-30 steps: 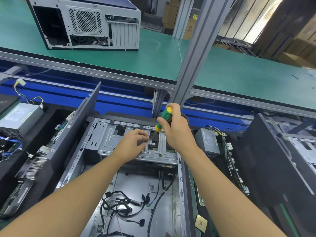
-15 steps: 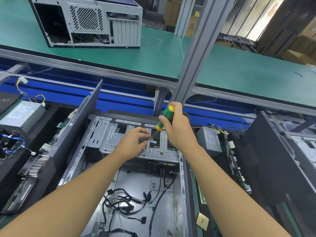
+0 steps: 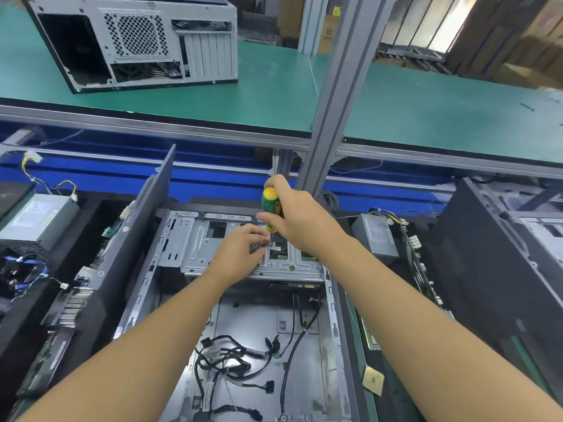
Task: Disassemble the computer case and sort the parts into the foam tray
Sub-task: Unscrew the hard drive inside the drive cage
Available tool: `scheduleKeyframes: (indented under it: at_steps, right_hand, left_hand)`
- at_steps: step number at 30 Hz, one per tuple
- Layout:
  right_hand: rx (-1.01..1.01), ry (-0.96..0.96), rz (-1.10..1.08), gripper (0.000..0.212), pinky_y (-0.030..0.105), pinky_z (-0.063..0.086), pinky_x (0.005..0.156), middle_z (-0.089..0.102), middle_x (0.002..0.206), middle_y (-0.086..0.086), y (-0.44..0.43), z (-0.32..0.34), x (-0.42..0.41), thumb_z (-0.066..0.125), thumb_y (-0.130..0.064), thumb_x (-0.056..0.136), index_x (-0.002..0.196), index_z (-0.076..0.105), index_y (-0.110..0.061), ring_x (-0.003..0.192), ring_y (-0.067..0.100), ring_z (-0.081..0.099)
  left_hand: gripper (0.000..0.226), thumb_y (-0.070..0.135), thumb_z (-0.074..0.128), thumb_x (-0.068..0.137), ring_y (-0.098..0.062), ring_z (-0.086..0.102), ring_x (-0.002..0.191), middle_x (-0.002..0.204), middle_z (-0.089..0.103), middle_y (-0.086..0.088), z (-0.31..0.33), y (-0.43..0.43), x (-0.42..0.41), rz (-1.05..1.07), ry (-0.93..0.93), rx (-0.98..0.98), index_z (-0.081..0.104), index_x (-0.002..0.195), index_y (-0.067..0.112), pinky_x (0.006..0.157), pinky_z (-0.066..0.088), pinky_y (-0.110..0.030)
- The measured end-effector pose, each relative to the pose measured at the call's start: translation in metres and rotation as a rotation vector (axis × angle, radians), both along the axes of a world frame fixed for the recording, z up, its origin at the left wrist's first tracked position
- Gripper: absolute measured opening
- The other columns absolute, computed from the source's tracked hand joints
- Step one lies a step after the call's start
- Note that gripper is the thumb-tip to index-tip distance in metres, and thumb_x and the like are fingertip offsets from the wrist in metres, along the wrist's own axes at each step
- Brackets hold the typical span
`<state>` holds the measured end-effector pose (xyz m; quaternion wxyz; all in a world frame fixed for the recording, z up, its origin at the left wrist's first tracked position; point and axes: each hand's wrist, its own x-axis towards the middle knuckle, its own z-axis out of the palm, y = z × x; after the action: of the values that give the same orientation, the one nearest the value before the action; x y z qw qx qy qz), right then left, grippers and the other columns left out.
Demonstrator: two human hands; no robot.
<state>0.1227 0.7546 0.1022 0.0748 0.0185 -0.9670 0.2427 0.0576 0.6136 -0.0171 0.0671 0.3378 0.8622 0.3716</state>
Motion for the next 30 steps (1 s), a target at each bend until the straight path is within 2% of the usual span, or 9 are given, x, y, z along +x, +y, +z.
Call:
scheduleKeyframes:
  at_steps: [6,10,13,16,19,21,24,27,30]
  right_hand:
    - [-0.093,-0.063,-0.207,0.026,0.029,0.037,0.050,0.056,0.085,0.005,0.015,0.012,-0.007,0.054,-0.029,0.100,0.118,0.036,-0.022,0.064,0.021,0.055]
    - [0.084,-0.029,-0.332,0.045,0.035,0.040,0.061,0.048,0.100,0.006,0.004,0.013,-0.010,0.048,-0.061,0.097,0.113,0.040,-0.019,0.075,0.028,0.051]
    - [0.164,-0.007,-0.392,0.041,0.032,0.030,0.050,0.045,0.079,0.000,0.000,0.016,-0.014,0.050,-0.056,0.098,0.100,0.038,-0.017,0.061,0.019,0.044]
    - [0.198,-0.078,-0.309,0.025,0.028,0.027,0.047,0.047,0.076,0.002,0.004,0.026,-0.017,0.054,-0.037,0.102,0.104,0.044,-0.014,0.060,0.016,0.042]
    - [0.235,-0.206,-0.102,0.012,0.029,0.031,0.057,0.050,0.096,0.001,0.012,0.043,-0.016,0.054,-0.025,0.102,0.110,0.052,-0.016,0.083,0.024,0.053]
    - [0.256,-0.276,0.040,0.011,0.029,0.033,0.067,0.048,0.103,-0.002,0.013,0.051,-0.018,0.054,-0.016,0.101,0.112,0.058,-0.019,0.091,0.022,0.053]
    - [0.159,-0.335,0.114,0.020,0.025,0.038,0.066,0.051,0.096,-0.006,0.009,0.054,-0.021,0.051,-0.002,0.094,0.100,0.064,-0.017,0.082,0.011,0.052]
    - [0.021,-0.256,0.035,0.018,0.029,0.039,0.065,0.055,0.085,-0.009,0.004,0.050,-0.025,0.052,-0.023,0.100,0.094,0.067,-0.015,0.074,0.011,0.054]
    - [0.026,-0.188,-0.038,0.031,0.036,0.047,0.082,0.059,0.106,0.004,-0.001,0.041,-0.026,0.042,-0.034,0.107,0.122,0.068,-0.023,0.096,0.022,0.059]
  left_hand:
    - [0.024,0.011,0.064,0.094,-0.004,0.049,0.111,0.122,0.060,0.009,-0.004,0.001,-0.001,-0.006,0.002,0.007,0.074,0.115,0.015,0.089,0.032,0.002]
    - [0.023,0.010,0.063,0.094,-0.010,0.052,0.115,0.119,0.059,0.009,-0.001,0.001,0.001,-0.015,-0.014,0.019,0.074,0.113,0.015,0.098,0.045,-0.022]
    - [0.023,0.012,0.062,0.095,-0.010,0.052,0.115,0.120,0.059,0.009,0.000,0.002,0.001,-0.012,-0.025,0.011,0.074,0.114,0.015,0.100,0.047,-0.025]
    - [0.023,0.014,0.062,0.095,-0.007,0.050,0.114,0.120,0.058,0.010,0.000,0.002,0.002,0.002,-0.016,0.000,0.074,0.114,0.017,0.090,0.036,-0.004]
    - [0.022,0.013,0.062,0.095,-0.004,0.048,0.111,0.120,0.058,0.011,-0.001,0.003,0.001,0.009,-0.015,-0.004,0.074,0.112,0.017,0.081,0.031,0.004]
    - [0.023,0.014,0.062,0.095,-0.006,0.049,0.112,0.121,0.058,0.010,0.000,0.004,0.001,0.015,-0.026,-0.015,0.073,0.114,0.018,0.091,0.036,-0.005]
    - [0.036,0.017,0.065,0.094,-0.009,0.050,0.120,0.130,0.056,0.009,0.006,0.005,0.000,-0.009,-0.093,-0.018,0.063,0.130,0.017,0.106,0.039,-0.026]
    - [0.042,0.022,0.065,0.094,-0.008,0.054,0.117,0.130,0.059,0.014,0.014,0.006,-0.004,-0.039,-0.291,0.096,0.061,0.135,0.029,0.098,0.040,-0.021]
    - [0.034,0.024,0.066,0.094,-0.011,0.058,0.089,0.109,0.068,0.010,0.023,0.008,-0.009,-0.022,-0.395,0.176,0.065,0.127,0.034,0.083,0.044,-0.023]
